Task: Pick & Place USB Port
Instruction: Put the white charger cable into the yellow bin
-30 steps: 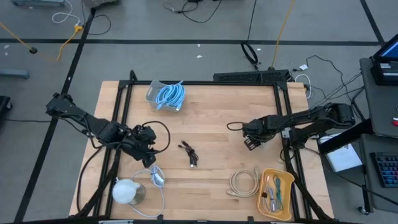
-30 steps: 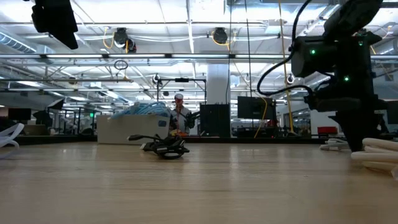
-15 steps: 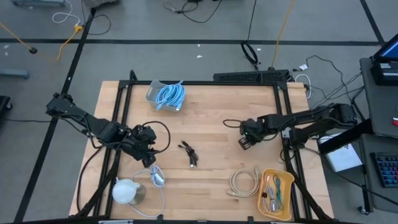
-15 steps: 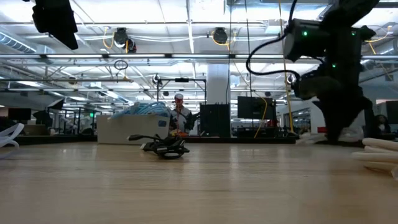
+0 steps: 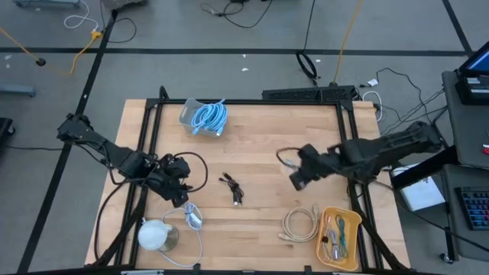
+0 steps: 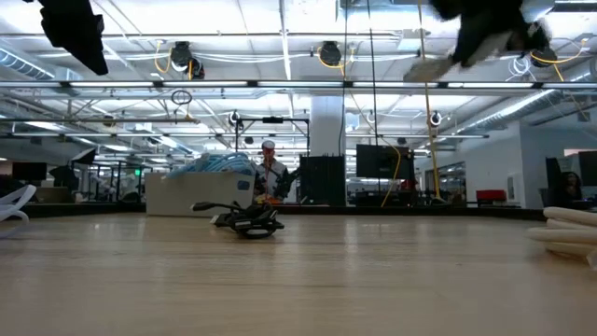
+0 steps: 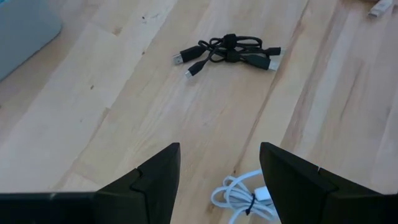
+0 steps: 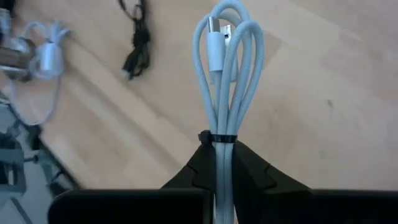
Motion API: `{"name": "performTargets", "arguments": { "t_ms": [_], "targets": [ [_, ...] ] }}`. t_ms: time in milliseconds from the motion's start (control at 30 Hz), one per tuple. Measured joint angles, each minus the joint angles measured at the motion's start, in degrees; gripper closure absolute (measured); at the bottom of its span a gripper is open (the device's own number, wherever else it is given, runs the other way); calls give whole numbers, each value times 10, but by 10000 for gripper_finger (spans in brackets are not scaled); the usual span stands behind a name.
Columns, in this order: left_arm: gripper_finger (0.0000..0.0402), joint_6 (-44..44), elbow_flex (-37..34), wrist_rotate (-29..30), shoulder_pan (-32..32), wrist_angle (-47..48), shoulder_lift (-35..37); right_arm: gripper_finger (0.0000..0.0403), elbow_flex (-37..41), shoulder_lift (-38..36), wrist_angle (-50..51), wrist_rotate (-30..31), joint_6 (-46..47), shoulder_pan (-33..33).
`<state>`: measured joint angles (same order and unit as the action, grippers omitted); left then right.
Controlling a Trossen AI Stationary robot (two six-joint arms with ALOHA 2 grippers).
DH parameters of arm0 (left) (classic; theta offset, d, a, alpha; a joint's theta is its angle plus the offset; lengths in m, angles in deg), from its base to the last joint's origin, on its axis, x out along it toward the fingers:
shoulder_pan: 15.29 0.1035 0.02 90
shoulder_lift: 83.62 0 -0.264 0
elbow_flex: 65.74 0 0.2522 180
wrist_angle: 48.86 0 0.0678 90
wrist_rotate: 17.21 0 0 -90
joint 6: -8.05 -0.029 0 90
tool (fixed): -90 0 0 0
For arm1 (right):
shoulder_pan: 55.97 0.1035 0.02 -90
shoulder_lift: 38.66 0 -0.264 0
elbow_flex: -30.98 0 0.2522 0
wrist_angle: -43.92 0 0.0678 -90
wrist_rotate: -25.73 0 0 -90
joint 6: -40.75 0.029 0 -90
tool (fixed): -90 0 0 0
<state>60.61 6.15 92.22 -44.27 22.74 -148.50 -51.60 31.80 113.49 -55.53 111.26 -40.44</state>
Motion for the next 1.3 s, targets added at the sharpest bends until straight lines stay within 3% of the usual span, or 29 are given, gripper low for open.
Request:
{"name": "performTargets", "arguments": {
  "t_ms": [100, 233, 400, 667, 967, 1300],
  "targets": [
    [179, -10, 0, 4, -4, 8, 0, 386, -72, 16, 97, 32, 101, 85],
    [179, -31, 0, 6, -4, 20, 0, 386, -136, 55, 203, 16, 232, 183],
    [179, -55, 0, 7, -4, 30, 0, 386, -169, 115, 248, -90, 382, 270],
    [179, -85, 0, 6, -4, 35, 0, 386, -171, 209, 214, -239, 573, 357],
    [179, -109, 0, 3, -4, 37, 0, 382, -172, 304, 216, -251, 595, 358],
    [179, -114, 0, -11, -16, 55, 0, 384, -172, 355, 231, -255, 593, 348]
  ]
}}
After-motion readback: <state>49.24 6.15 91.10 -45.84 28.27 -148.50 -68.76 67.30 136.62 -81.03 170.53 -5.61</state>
